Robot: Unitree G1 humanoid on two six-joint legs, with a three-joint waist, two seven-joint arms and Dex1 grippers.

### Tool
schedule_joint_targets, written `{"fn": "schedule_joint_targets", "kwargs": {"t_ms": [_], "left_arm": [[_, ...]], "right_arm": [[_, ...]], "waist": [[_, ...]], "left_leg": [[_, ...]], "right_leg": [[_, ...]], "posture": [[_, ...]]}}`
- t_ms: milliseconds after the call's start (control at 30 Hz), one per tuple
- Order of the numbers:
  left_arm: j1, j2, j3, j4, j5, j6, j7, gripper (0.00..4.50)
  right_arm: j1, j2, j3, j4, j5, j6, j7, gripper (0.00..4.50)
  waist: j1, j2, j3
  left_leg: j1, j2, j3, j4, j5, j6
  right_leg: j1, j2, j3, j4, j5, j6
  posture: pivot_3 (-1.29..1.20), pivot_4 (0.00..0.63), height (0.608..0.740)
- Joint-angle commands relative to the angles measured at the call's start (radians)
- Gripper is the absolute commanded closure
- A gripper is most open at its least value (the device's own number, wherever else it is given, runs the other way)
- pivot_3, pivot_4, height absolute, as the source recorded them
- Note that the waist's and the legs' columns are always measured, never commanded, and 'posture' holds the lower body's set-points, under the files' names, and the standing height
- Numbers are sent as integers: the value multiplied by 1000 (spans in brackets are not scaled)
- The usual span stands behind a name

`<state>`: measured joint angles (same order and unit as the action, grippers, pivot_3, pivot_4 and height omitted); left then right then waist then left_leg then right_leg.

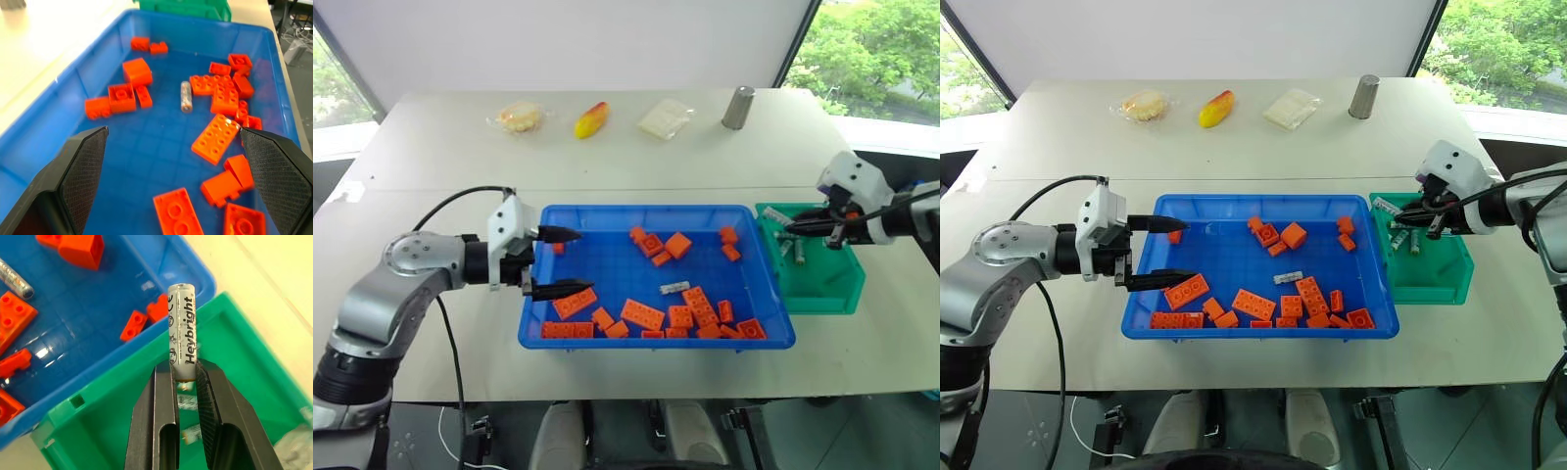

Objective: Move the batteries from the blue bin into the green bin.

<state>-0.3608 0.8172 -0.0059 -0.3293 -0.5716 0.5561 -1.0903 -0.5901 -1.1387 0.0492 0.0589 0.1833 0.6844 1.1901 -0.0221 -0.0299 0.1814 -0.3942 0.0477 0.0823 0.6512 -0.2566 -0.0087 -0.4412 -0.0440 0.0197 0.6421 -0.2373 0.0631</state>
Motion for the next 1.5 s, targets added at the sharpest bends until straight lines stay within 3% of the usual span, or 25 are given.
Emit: {"fn": "schedule_joint_targets", "kwargs": {"t_ms": [33,200,467,567,833,1100,1500], "left_arm": [[-13,-2,5,-4,8,-21,-9,0],[3,2,14,-9,12,-26,-11,0],[-1,-1,12,-11,15,-23,-9,0],[-15,-8,3,-9,15,-22,-9,0],[-22,-15,4,-21,13,-14,-1,0],[-5,-5,21,-38,6,-3,15,0],[12,-9,30,-57,-8,1,21,0]], "right_arm": [[-17,-9,-17,35,-36,-40,-38,2571],[-64,-13,-19,53,-29,-77,-5,26],[-185,123,84,-90,39,-55,100,26],[-191,204,212,-136,-2,-100,133,26],[-193,313,403,14,-168,-282,143,26],[-201,374,375,22,-184,-275,139,26],[-127,311,291,-264,-52,-56,172,26]], "waist": [[2,0,0],[3,0,0],[2,0,0],[6,0,0],[8,0,0],[5,0,0],[10,0,0]], "left_leg": [[0,0,0,0,0,0],[-1,0,0,0,0,0],[0,0,-2,0,0,0],[-1,0,-1,0,0,0],[-4,0,0,5,0,0],[-5,1,-2,10,0,1],[-10,1,-4,12,0,1]], "right_leg": [[0,0,0,0,0,0],[0,-1,0,-1,0,0],[0,1,0,2,1,2],[-1,0,-1,2,1,2],[-1,-1,-1,2,0,1],[0,0,-2,5,0,1],[-3,-1,-5,5,0,1]], "posture": [[0,150,740],[0,150,740],[0,150,740],[0,150,740],[0,150,740],[0,150,740],[0,150,740]]}}
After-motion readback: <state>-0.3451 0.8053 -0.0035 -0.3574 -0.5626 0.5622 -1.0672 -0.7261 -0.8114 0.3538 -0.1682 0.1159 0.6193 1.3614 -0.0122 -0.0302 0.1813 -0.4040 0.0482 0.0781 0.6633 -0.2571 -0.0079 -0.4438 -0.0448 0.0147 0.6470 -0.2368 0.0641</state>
